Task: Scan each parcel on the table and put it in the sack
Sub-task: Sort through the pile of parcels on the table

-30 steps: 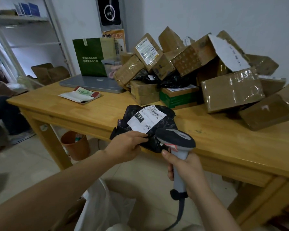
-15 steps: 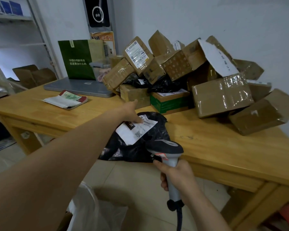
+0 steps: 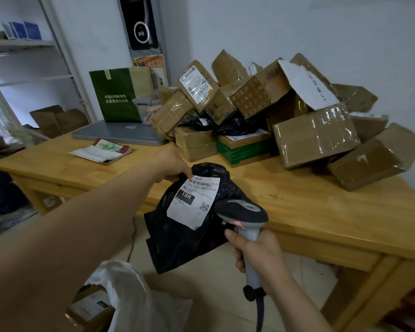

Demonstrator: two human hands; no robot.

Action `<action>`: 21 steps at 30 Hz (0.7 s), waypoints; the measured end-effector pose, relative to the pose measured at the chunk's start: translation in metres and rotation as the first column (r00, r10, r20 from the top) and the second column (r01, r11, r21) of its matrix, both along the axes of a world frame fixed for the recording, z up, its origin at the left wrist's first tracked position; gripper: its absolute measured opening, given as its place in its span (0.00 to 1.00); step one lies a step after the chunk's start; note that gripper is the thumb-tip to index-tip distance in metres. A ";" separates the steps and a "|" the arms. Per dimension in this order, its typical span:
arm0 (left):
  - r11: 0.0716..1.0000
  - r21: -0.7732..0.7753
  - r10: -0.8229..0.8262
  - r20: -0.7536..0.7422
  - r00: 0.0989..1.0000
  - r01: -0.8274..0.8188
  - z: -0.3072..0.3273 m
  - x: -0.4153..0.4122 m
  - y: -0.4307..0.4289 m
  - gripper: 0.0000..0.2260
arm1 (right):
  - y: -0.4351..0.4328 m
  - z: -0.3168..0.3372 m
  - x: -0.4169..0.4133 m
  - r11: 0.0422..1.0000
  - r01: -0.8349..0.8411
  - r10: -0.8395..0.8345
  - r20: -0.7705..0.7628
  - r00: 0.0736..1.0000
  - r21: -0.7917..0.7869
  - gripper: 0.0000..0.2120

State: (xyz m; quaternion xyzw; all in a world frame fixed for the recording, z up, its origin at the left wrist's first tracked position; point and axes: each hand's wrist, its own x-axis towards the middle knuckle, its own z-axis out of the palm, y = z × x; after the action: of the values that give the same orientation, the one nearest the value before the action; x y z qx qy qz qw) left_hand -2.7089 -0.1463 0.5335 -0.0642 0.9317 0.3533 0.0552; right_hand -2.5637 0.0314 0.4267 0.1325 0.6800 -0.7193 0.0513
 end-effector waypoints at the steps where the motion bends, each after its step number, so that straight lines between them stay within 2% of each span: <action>1: 1.000 0.007 0.026 -0.089 0.996 -0.025 0.002 0.007 -0.002 0.08 | -0.002 0.005 0.004 0.999 0.027 -0.027 -0.034 0.999 -0.021 0.13; 5: 0.986 -0.133 0.025 -0.474 0.880 -0.099 0.007 0.034 -0.009 0.06 | -0.012 0.033 0.024 0.994 0.045 -0.064 -0.191 0.980 -0.100 0.12; 7: 0.985 -0.129 0.022 -0.570 0.822 -0.116 0.007 0.047 -0.010 0.07 | -0.018 0.046 0.033 0.992 -0.006 -0.024 -0.238 0.971 -0.125 0.10; 10: 0.988 -0.074 0.055 -0.641 0.765 -0.133 0.006 0.062 -0.012 0.05 | -0.027 0.056 0.041 0.992 -0.063 0.034 -0.252 0.967 -0.110 0.07; 13: 0.987 -0.059 0.069 -0.686 0.725 -0.150 0.005 0.071 -0.014 0.05 | -0.031 0.057 0.045 0.996 -0.055 0.035 -0.250 0.968 -0.073 0.09; 21: 0.986 -0.056 0.063 -0.738 0.672 -0.155 0.005 0.080 -0.017 0.05 | -0.036 0.068 0.058 0.993 -0.055 0.027 -0.269 0.963 -0.100 0.09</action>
State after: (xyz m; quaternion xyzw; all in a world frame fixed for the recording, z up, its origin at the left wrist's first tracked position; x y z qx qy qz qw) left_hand -2.6285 -0.1632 0.5384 0.0240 0.8886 0.2981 -0.3478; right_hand -2.5060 -0.0049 0.4949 0.0173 0.6439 -0.7647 -0.0189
